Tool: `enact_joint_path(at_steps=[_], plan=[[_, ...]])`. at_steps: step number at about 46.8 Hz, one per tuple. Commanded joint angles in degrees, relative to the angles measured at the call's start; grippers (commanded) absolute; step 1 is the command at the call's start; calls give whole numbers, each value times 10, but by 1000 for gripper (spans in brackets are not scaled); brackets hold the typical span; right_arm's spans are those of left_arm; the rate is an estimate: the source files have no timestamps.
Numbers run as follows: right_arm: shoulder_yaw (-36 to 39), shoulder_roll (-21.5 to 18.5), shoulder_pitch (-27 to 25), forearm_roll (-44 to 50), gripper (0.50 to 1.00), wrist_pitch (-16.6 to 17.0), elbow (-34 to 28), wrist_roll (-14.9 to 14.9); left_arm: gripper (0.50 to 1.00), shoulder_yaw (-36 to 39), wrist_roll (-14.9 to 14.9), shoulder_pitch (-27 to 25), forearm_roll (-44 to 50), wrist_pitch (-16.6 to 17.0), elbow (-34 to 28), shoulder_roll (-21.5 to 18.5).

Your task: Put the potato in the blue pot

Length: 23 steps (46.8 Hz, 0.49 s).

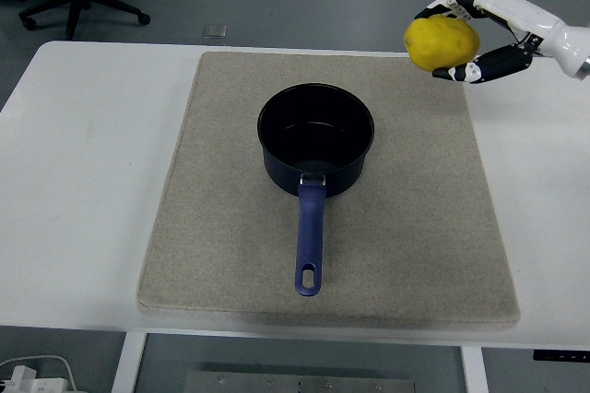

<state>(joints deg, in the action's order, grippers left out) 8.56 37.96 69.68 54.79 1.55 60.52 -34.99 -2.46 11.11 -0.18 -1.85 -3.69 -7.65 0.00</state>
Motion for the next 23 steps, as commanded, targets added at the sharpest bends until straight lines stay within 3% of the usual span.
enact_joint_path(at_steps=[1,12,23], plan=[[-6,-38,11,-1,500,1,0,0,994,0,0,0,0,0,0,0],[-29,-149,11,-1,500,1,-12,0,994,0,1,0,0,0,0,0],[-60,-247,8,-1,500,1,-87,0,994,0,0,0,0,0,0,0]])
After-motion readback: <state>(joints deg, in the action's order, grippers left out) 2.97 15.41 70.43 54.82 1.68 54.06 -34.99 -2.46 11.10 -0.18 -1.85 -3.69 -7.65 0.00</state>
